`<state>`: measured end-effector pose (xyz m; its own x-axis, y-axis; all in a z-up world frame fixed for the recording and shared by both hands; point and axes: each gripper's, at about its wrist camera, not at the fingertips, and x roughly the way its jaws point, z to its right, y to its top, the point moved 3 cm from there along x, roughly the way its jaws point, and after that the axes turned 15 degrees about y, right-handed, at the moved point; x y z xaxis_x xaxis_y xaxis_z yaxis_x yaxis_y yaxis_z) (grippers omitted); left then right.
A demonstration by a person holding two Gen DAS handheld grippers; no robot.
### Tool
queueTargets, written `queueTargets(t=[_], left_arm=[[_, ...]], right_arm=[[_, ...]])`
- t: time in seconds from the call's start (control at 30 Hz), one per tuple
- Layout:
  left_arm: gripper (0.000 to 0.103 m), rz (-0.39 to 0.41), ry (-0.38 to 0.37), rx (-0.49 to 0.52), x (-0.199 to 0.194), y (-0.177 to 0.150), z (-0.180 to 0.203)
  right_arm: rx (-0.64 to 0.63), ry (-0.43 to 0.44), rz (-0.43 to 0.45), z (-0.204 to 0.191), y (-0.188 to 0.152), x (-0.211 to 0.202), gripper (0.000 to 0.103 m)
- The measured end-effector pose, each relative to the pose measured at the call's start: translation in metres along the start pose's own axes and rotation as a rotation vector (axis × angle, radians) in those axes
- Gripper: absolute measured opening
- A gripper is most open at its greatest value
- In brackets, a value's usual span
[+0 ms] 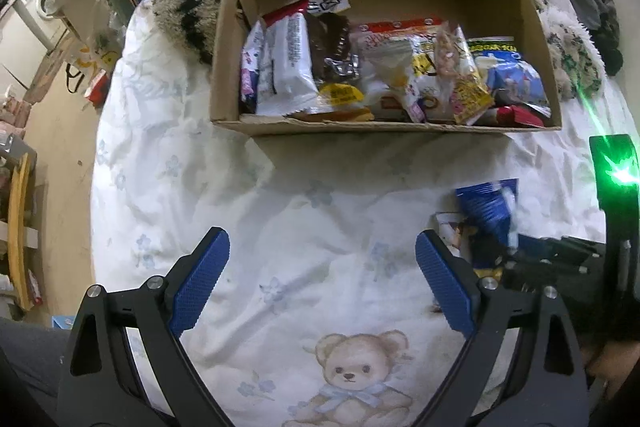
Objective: Organize snacks
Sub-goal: 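Grasp the blue snack bag with the right tool while the left grasps the brown-and-white bar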
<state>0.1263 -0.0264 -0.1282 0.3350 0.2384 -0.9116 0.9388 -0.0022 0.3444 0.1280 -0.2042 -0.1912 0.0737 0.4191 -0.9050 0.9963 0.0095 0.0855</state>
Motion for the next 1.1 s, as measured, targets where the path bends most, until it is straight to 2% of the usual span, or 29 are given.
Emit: queueTargets(t=[0.03,0.1,0.13,0.27,0.4,0.5,0.57,0.63,0.7,0.73,0.77,0.83,1.1], left_arm=[[0.093,-0.003,0.004,-0.004,0.002,0.0,-0.002],[0.093,-0.02,0.012,-0.019,0.007,-0.002,-0.007],[0.093,-0.03,0.011,-0.025,0.01,-0.004,-0.009],[0.092,-0.084,-0.018,-0.033,0.021,-0.009,-0.006],[0.089,-0.112,-0.044,0.04,0.027,-0.019,0.021],[0.077,-0.14,-0.075,0.136,0.035,-0.028,0.047],[0.066,-0.146,-0.093,0.17,0.04,-0.033,0.058],[0.061,-0.154,-0.074,0.206,0.046,-0.037,0.066],[0.042,-0.18,-0.059,0.223,0.054,-0.041,0.069],[0.015,-0.178,-0.04,0.224,0.055,-0.041,0.067],[0.014,-0.179,-0.026,0.222,0.054,-0.04,0.063],[0.014,-0.198,-0.05,0.199,0.051,-0.038,0.057],[0.014,-0.153,-0.024,0.139,0.036,-0.033,0.034]], right_arm=[[-0.028,0.031,-0.007,-0.01,0.0,0.003,0.035],[-0.063,0.147,-0.026,-0.031,-0.003,0.006,0.035],[-0.068,0.166,-0.022,-0.035,-0.004,0.005,0.035],[-0.016,0.13,0.035,-0.025,-0.005,-0.009,0.035],[0.036,0.106,0.097,-0.011,-0.01,-0.026,0.035],[0.058,0.119,0.11,0.003,0.002,-0.036,0.035],[0.064,0.115,0.114,0.007,0.003,-0.039,0.035],[0.06,0.106,0.111,0.016,0.001,-0.046,0.035],[0.049,0.093,0.108,0.012,0.001,-0.041,0.035],[0.043,0.091,0.106,0.009,0.001,-0.042,0.035],[0.038,0.091,0.107,0.007,0.001,-0.041,0.035],[0.028,0.091,0.109,-0.003,0.003,-0.033,0.035],[-0.004,0.096,0.107,-0.014,0.004,-0.028,0.035]])
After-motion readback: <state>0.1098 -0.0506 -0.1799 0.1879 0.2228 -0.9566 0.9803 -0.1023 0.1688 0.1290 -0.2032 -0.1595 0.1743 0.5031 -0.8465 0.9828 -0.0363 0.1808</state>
